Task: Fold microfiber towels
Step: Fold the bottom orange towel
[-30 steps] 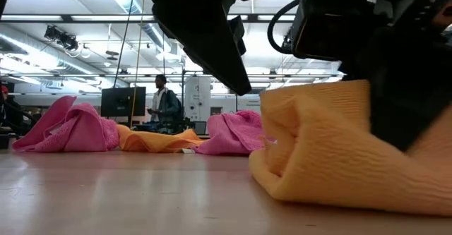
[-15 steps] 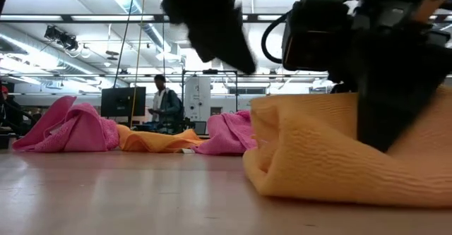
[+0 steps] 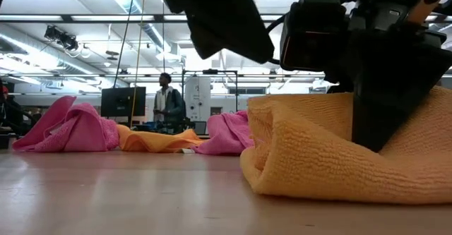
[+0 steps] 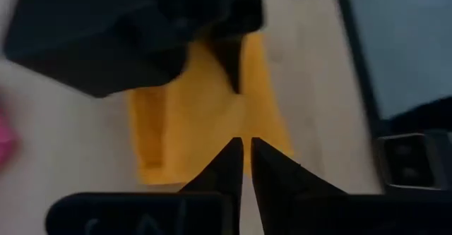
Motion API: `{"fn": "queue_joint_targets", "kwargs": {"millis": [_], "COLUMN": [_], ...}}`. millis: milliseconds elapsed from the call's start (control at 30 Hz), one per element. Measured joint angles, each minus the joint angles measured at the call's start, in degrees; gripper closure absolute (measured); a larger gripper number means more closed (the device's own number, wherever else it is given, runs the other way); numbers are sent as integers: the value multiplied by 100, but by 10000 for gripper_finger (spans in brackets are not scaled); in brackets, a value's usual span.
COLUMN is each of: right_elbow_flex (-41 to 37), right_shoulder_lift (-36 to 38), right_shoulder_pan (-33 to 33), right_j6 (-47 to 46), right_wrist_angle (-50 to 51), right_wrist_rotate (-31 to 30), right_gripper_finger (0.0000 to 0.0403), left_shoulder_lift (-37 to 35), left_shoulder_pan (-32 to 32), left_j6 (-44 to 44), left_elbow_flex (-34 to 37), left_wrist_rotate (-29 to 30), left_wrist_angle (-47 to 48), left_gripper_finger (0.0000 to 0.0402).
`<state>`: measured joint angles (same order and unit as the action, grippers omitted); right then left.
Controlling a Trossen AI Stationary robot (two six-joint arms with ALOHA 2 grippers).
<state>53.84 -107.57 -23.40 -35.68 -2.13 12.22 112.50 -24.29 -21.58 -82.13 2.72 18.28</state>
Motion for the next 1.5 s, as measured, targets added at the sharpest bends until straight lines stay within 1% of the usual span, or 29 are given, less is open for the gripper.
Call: {"fn": "queue_joint_targets", "kwargs": {"millis": [100,167,267,300,400,467,533,567,633,700,800,867,1000,1100,1233,1300,1433,1500], "right_elbow_flex": [0,0,0,0,0,-1,-2,-2,-2,-2,-2,-2,-2,-2,24,121,536,823], "right_shoulder_lift": [0,0,0,0,0,0,0,0,0,0,0,0,0,0,56,114,194,195], "right_shoulder_pan": [-2,-2,-2,-1,0,0,0,0,2,4,2,2,0,14,83,106,185,226], "right_j6": [13,15,9,15,43,57,59,59,60,112,166,186,259,268,235,251,612,884], "right_wrist_angle": [2,4,-40,-46,-87,-108,-122,-124,-131,-129,-116,-122,-109,-124,-50,282,1083,1464], "right_wrist_rotate": [-17,-79,-176,-200,-252,-287,-371,-420,-464,-469,-469,-427,-359,-299,-106,-99,-152,-297], "right_gripper_finger": [256,256,256,256,256,256,257,257,257,257,257,257,257,253,229,211,179,170], "left_shoulder_lift": [-41,-180,-480,-542,-759,-776,-719,-621,-481,-271,-44,-3,-1,12,10,10,10,10], "left_shoulder_pan": [-252,-415,-611,-648,-673,-622,-558,-511,-429,-357,-292,-259,-212,-228,-240,-228,-216,-214], "left_j6": [314,424,263,201,89,116,102,71,-65,-207,-136,-203,-515,-566,-607,-606,-655,-673], "left_elbow_flex": [74,343,1097,1399,2260,2631,2870,2881,2880,2681,2364,2235,2127,2138,2149,2149,2149,2149], "left_wrist_rotate": [659,904,955,997,1263,1343,1368,1363,1360,1359,1406,1554,1562,1534,1542,1550,1568,1569], "left_wrist_angle": [-30,-373,-1453,-1960,-3286,-4202,-4640,-4798,-4832,-4887,-4813,-4487,-3841,-3644,-3509,-3524,-3404,-3370], "left_gripper_finger": [384,394,389,385,383,389,394,395,393,381,365,362,369,383,394,393,375,367]}}
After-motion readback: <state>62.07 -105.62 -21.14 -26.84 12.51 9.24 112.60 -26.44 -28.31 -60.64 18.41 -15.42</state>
